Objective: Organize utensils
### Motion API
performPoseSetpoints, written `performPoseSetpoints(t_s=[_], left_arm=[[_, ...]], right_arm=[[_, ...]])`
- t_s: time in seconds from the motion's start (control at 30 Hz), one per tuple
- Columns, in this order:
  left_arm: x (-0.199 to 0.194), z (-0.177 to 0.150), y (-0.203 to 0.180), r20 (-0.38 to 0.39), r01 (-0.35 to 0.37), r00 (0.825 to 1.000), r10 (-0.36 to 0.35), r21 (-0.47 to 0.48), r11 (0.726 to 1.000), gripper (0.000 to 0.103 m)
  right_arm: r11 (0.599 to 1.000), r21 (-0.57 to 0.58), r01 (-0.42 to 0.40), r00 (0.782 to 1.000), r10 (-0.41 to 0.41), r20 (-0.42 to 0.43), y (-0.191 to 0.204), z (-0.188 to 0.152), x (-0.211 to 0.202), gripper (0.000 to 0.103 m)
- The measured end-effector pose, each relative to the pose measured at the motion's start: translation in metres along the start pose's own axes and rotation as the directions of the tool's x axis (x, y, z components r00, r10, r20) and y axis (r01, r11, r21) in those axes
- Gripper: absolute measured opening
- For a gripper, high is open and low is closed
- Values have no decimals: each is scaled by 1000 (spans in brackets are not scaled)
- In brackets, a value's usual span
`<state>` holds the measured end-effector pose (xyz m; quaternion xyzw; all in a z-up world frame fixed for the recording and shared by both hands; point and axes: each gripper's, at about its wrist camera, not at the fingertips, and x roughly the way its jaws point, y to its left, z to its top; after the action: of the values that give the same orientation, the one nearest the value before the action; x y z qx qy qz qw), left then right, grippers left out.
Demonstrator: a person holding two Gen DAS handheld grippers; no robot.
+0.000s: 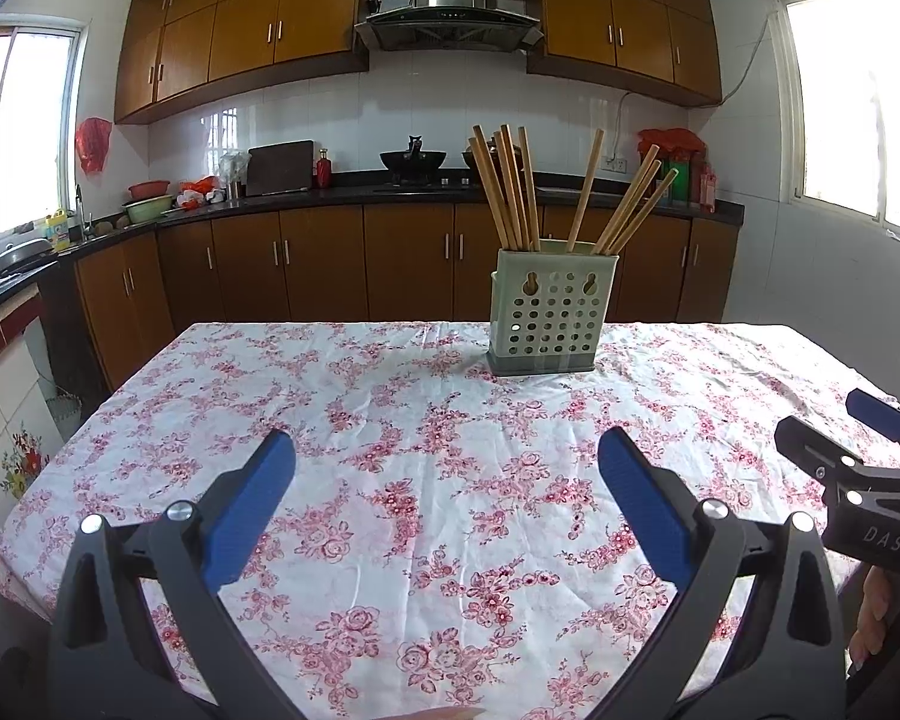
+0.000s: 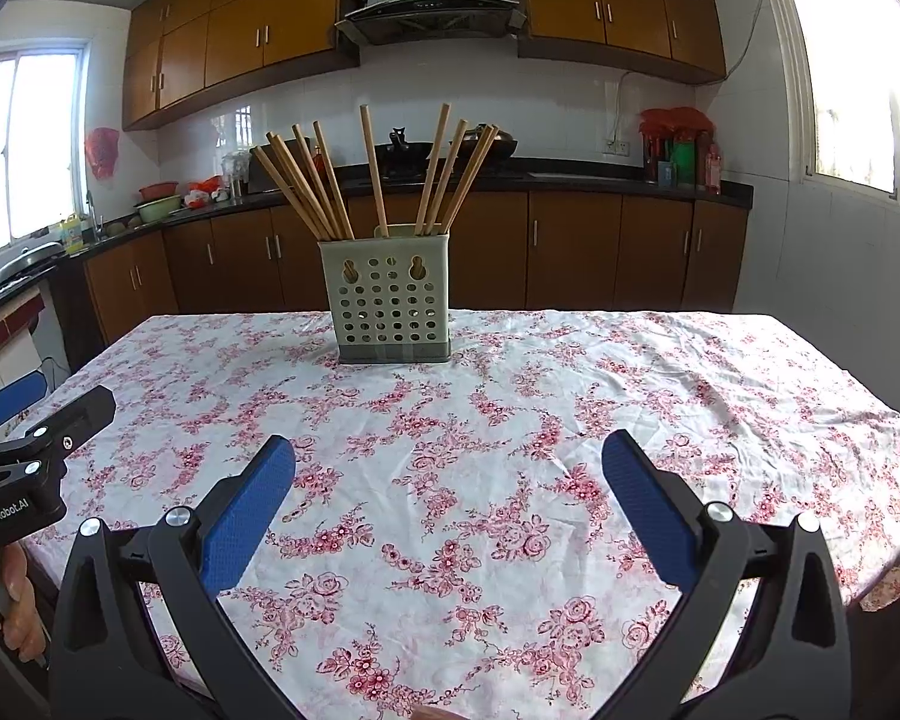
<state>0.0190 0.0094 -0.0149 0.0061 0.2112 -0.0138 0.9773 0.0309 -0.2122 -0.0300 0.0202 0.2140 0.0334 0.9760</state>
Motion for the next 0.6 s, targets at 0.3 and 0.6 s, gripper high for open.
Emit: performPoseSetpoints(t_s=[0.3, 0.6], left_arm=[[1, -1, 0, -5, 4, 1000, -4, -1, 1000, 99], [1, 0, 0, -6, 5, 1000, -5, -1, 1000, 99]], right_arm=[[1000, 13, 2, 1000, -2, -12, -2, 0, 2, 101], [1000, 16, 3, 1000, -3, -12, -2, 0, 1, 101]])
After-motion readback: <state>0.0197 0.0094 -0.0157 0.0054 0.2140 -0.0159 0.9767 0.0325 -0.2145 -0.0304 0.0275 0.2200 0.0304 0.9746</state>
